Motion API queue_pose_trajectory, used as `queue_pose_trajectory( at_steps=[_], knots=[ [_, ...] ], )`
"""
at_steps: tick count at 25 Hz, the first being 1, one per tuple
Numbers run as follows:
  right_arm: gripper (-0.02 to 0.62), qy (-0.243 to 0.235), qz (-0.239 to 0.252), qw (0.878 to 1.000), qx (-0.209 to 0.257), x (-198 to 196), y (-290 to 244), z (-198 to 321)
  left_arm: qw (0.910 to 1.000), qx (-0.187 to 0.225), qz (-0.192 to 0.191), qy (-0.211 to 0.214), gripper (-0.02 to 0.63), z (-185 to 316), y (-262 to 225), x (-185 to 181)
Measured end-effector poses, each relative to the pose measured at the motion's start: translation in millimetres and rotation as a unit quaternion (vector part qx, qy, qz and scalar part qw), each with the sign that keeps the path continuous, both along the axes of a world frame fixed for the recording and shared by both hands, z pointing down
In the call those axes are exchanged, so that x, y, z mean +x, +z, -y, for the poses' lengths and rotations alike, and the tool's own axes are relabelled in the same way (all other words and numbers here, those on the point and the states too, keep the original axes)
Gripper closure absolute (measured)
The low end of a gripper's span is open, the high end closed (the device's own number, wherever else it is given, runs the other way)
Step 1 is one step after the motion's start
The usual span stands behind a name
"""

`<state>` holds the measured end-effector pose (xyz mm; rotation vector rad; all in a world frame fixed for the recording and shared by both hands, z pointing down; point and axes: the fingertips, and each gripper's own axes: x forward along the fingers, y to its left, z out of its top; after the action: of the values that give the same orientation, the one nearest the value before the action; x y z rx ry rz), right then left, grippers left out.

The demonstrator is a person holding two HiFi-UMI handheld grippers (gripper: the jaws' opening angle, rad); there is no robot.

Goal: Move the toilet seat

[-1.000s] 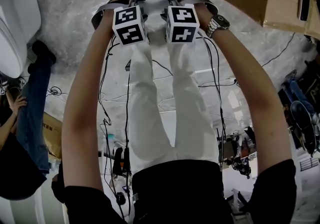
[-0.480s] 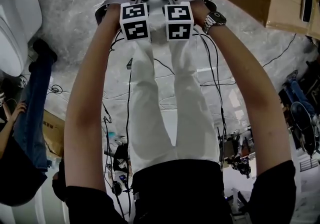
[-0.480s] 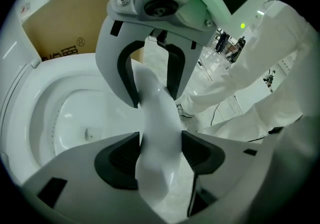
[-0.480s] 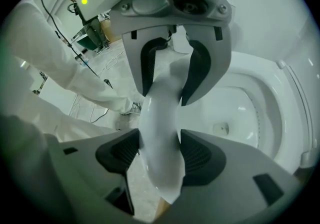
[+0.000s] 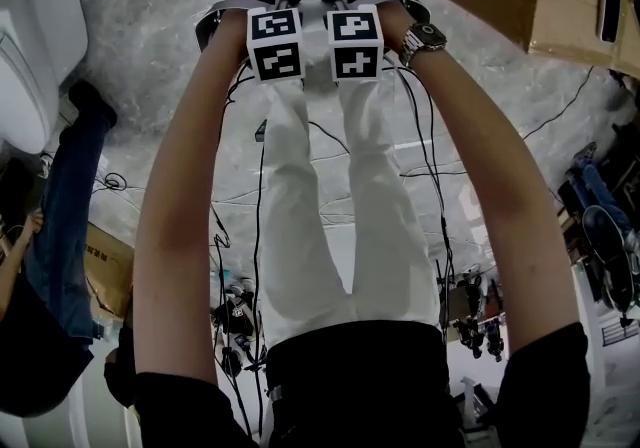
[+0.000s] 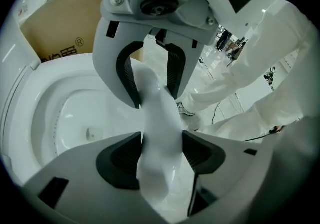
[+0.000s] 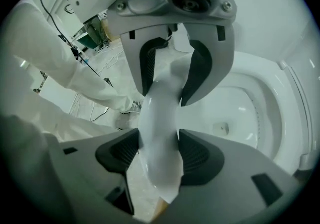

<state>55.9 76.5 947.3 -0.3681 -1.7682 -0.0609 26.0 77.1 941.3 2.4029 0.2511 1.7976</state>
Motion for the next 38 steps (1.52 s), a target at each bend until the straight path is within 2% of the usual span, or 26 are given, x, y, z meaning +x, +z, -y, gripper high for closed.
queue_pose_trajectory(
  at_steps=[6, 11, 28, 38],
  knots=[
    [0.348, -0.005, -0.003, 1.0, 0.004, 1.9, -1.9, -1.9, 1.0, 0.0, 0.009, 0.003, 0.347, -2.4, -1.6, 1.9],
    [0.348, -0.002, 0.002, 1.0, 0.004, 1.8, -8.5, 1.3, 1.0, 0.0, 0.002, -0.002, 0.347, 1.2, -8.5, 1.7],
    [0.348, 0.0, 0.0, 1.0, -0.022, 1.2, -51.3, 1.5, 0.9992, -0.037, 0.012, -0.008, 0.348, 0.9, -49.4, 1.2],
    [0.357, 0.002, 0.01, 1.0, -0.002, 2.8, -83.1, 5.1, 0.9994, -0.032, -0.002, -0.016, 0.356, 4.7, -81.1, 2.0]
  ],
)
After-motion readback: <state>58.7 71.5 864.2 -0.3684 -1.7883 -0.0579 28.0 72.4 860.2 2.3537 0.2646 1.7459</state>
